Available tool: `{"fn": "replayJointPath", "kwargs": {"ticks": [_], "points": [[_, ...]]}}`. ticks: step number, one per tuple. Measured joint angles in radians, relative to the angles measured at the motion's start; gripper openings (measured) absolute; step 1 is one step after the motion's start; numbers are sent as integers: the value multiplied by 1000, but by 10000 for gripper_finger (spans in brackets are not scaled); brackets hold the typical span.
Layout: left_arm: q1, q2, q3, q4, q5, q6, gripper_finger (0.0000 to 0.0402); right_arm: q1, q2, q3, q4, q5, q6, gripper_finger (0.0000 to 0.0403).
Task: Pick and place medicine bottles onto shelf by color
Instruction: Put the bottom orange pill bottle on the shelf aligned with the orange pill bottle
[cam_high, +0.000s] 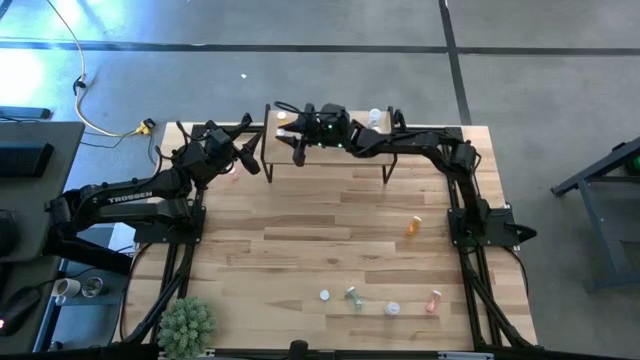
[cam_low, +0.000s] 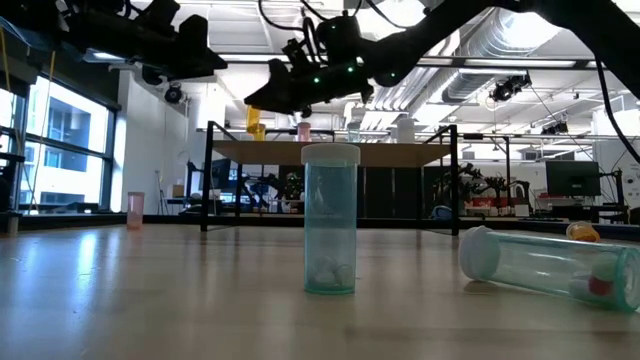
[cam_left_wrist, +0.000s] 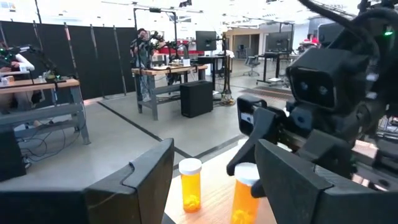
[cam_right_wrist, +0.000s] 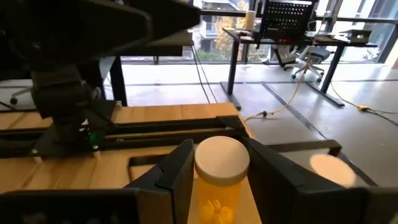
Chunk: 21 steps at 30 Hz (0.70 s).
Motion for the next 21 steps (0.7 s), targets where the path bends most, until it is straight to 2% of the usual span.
{"fn": "replayJointPath", "kwargs": {"ticks": [11,17,21], "points": [[0,0,0,-1,0,0,214,12,6,0,-33,28,-27,128],[0,0,0,-14,0,0,214,19,3,99,-129,46,-87,128],[0,0,0,-29,0,0,214,6,6,85,-130,35,-53,128]]}}
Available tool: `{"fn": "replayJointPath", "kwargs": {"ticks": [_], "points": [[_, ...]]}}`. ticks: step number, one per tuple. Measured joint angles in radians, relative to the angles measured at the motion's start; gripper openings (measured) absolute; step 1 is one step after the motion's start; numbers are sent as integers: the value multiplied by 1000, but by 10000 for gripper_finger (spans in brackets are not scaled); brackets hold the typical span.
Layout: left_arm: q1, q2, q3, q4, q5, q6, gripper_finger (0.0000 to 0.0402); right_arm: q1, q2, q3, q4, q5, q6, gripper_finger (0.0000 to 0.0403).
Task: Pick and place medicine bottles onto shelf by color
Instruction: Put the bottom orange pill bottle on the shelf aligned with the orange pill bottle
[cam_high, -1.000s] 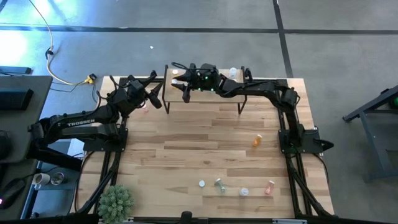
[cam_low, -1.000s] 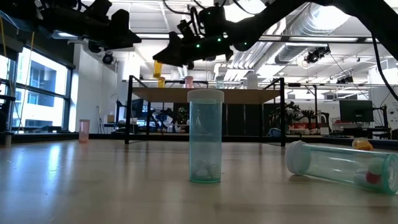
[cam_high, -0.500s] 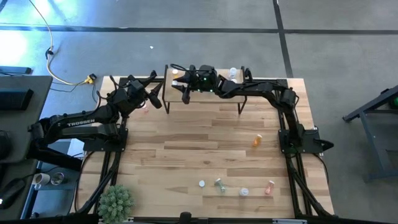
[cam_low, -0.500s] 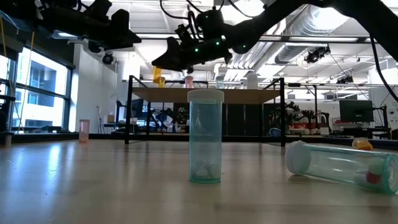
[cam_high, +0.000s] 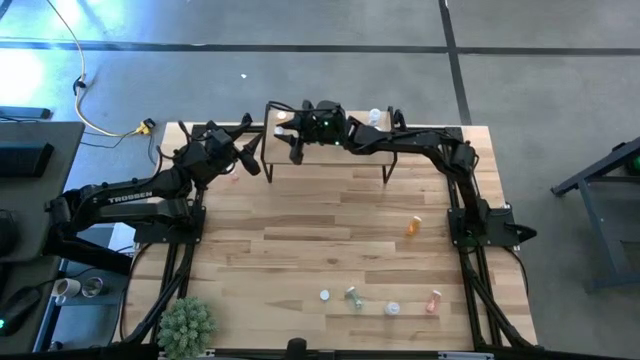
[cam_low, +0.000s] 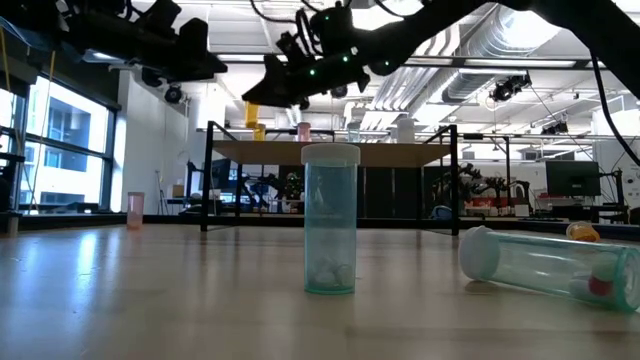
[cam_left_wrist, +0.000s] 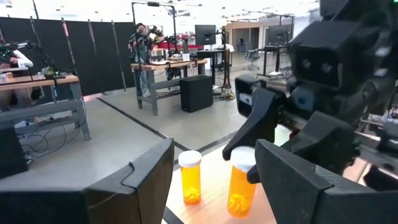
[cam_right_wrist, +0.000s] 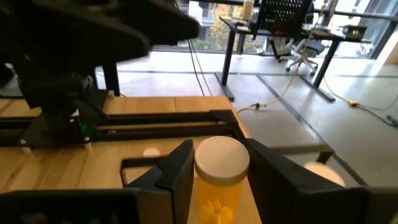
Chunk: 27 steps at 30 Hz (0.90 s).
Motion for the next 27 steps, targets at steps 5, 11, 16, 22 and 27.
{"fn": "replayJointPath", "kwargs": {"ticks": [5,11,16,22,27], "points": [[0,0,0,-8,-5,0,214,-3,0,-35,15,0,11,128],[0,0,0,-8,-7,0,214,-1,0,-87,112,-3,13,128],[0,0,0,-8,-8,0,214,-2,1,-99,113,-2,19,128],[0,0,0,-8,-8,0,214,5,17,-99,132,-6,-6,128],[0,0,0,-8,-7,0,214,5,21,-98,132,-5,-1,128]]}}
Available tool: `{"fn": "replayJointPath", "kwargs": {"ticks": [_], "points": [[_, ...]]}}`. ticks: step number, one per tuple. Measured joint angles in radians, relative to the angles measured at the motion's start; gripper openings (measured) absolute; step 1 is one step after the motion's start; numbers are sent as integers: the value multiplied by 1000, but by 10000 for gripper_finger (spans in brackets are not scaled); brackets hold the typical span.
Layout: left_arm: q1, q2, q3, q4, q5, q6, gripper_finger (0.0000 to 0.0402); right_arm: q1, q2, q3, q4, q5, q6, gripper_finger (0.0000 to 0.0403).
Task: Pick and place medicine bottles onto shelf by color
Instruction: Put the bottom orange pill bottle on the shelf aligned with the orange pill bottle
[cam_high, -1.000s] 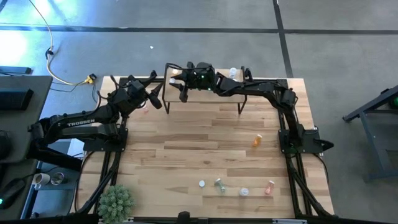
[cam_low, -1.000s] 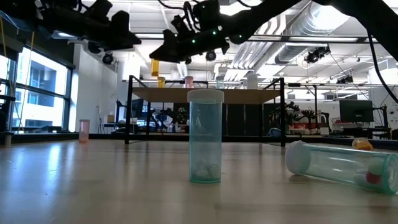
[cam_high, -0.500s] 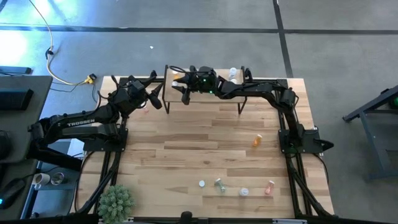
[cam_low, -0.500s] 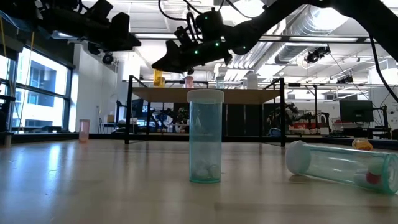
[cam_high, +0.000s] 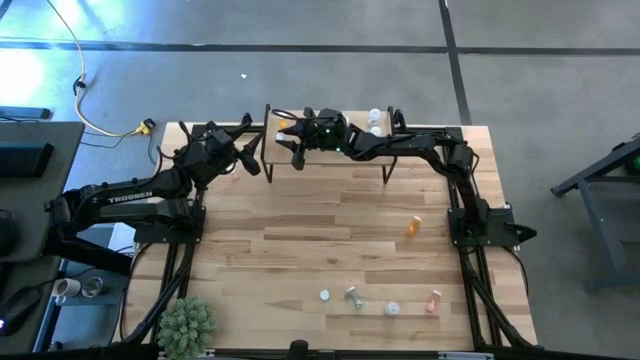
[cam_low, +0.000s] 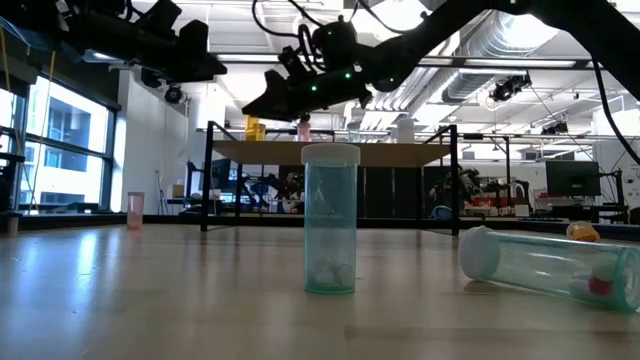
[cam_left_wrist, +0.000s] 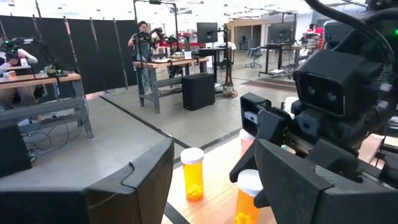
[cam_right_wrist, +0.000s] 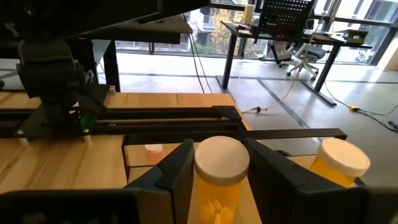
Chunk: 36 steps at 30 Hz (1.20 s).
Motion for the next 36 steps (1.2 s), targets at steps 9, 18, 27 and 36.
{"fn": "replayJointPath", "kwargs": {"ticks": [9,18,27,36], "points": [[0,0,0,-4,0,0,214,-1,0,1,-18,0,-5,128],[0,0,0,-12,0,0,214,10,3,1,-8,26,-7,128],[0,0,0,-12,0,0,214,36,4,0,-9,134,1,128],[0,0,0,-14,0,26,214,39,5,-1,5,137,22,128]]}}
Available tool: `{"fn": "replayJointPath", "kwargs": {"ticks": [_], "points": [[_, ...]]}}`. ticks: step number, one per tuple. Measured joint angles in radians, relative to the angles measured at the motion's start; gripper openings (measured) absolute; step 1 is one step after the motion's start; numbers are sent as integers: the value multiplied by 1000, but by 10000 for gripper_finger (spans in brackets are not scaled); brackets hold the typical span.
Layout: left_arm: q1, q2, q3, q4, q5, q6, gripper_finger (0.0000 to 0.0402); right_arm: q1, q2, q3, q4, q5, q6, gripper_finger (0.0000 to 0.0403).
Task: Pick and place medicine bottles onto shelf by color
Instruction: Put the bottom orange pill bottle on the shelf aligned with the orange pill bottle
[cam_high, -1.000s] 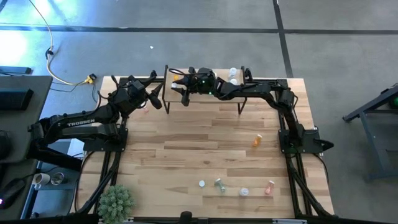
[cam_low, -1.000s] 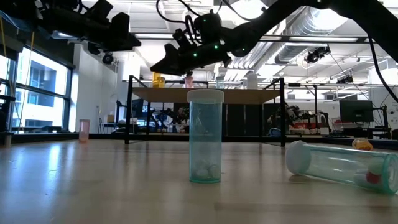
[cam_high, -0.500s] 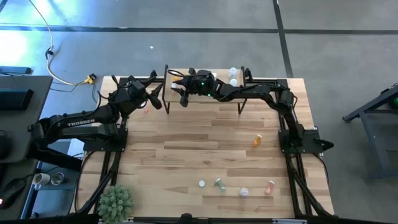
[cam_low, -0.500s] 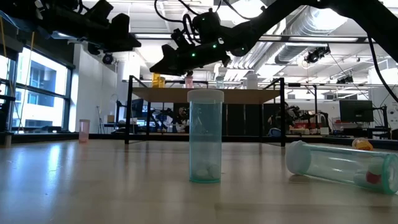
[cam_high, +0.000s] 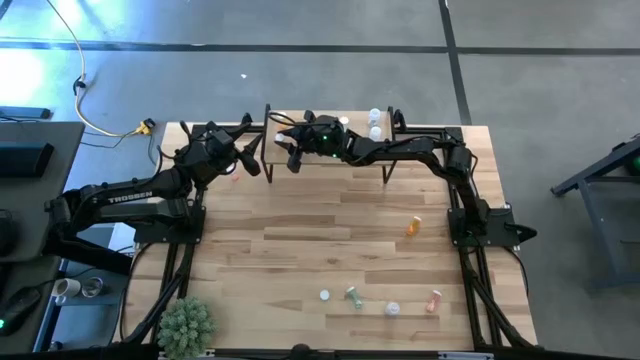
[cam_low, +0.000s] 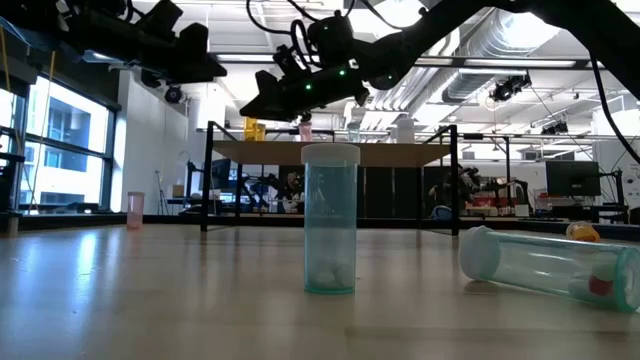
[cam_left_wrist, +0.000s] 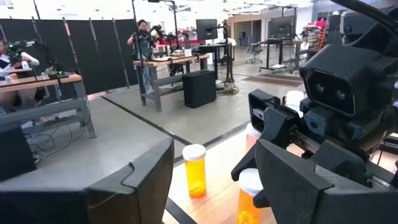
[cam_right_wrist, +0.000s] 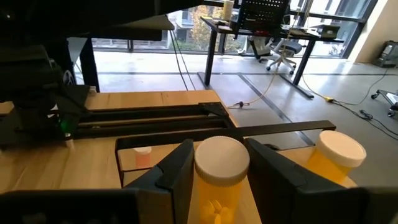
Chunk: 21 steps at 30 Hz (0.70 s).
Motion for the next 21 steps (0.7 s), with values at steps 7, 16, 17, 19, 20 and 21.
{"fn": "replayJointPath", "kwargs": {"ticks": [7,16,17,19,20,21], "points": [[0,0,0,-1,0,1,214,0,0,0,-5,10,-2,128],[0,0,0,-1,0,1,214,0,0,0,-21,9,-10,136],[0,0,0,-1,0,1,214,0,-1,0,-21,9,-9,138],[0,0,0,-1,0,1,214,0,-1,0,-22,9,-10,144],[0,0,0,-1,0,1,214,0,-1,0,-23,9,-10,147],[0,0,0,0,0,1,214,0,-1,0,-23,9,-10,149]]}}
